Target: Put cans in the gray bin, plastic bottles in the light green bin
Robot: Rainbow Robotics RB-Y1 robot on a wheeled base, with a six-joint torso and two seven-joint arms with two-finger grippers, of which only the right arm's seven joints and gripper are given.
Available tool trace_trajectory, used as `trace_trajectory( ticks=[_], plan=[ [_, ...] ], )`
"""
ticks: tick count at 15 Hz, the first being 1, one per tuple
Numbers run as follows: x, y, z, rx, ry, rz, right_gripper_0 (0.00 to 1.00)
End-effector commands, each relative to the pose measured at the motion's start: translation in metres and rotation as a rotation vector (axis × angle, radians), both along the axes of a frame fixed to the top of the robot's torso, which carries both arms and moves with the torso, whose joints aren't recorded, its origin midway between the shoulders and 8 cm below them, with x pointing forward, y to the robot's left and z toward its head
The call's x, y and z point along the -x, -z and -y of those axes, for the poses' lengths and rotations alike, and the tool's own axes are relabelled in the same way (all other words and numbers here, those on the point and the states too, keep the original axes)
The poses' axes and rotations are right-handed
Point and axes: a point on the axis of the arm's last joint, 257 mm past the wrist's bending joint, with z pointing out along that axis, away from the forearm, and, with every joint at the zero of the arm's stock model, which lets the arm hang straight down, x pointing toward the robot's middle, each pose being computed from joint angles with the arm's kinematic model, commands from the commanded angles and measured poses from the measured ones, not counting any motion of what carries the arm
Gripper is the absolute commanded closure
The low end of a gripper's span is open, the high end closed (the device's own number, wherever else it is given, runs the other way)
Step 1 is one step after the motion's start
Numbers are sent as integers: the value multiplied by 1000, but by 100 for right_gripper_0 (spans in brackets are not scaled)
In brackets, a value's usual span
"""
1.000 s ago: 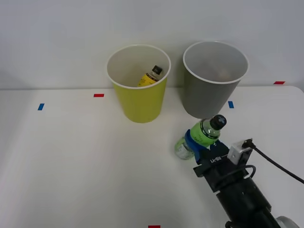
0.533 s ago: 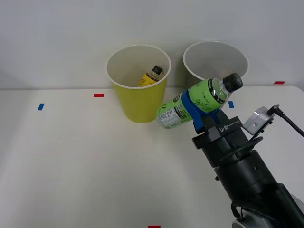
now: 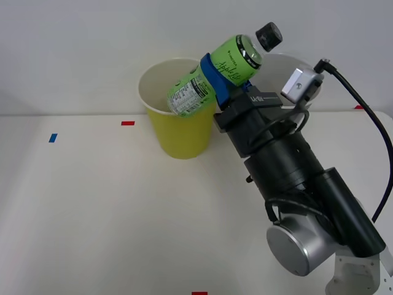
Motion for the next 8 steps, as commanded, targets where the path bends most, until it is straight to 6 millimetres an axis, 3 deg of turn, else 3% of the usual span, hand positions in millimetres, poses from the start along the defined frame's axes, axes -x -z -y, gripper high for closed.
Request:
trace_trajectory(
  ticks=[1,8],
  plan=[
    [-19,-22,-20,51,1,-38,100],
    [-83,-14,-59,102,20,-57,100]
  ],
)
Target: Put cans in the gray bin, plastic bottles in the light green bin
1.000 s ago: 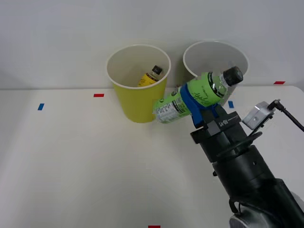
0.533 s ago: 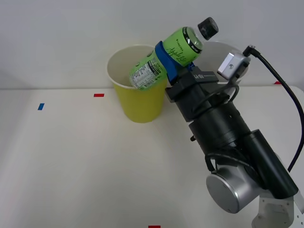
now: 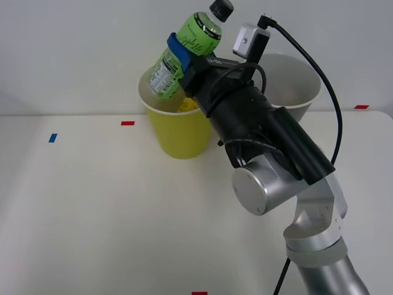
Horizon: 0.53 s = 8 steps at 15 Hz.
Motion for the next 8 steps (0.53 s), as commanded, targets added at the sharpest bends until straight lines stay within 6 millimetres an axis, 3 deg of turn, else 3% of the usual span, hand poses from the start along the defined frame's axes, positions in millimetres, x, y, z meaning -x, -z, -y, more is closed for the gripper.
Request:
trace_trajectory(
  ticks=[1,8],
  plan=[
    [-19,-4,-9,42,21,19,100],
    [-65,7,-25,185,61,22,100]
  ],
)
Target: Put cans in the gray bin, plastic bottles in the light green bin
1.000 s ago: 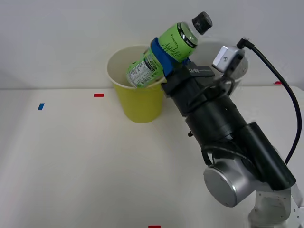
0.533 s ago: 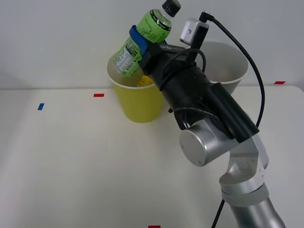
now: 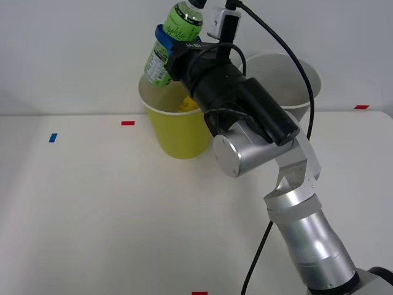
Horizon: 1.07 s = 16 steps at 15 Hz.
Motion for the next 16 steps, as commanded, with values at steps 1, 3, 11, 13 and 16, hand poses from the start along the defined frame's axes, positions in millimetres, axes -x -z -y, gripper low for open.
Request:
trace_trajectory(
  ticks=[1,3,11,13,16],
  plan=[
    [-16,2,-3,55,18,6,100],
    [-26,7,-5,91,30,3,100],
    [-35,13,-1,140,51,14,100],
    [-35,10,0,131,50,22,65],
    [-35,8,6,118,51,32,3]
  ],
)
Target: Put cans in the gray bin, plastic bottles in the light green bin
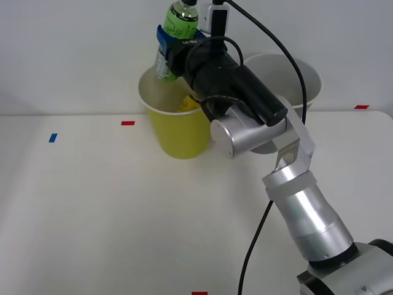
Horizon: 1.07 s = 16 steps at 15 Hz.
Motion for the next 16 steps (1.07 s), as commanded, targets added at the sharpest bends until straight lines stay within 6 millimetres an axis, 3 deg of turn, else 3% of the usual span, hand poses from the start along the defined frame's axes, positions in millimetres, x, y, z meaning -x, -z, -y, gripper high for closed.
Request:
trace_trajectory(
  ticks=[1,16],
  plan=[
    [-1,-2,5,-8,1,7,0],
    [1,-16,20,-37,-6,67,0]
  ],
)
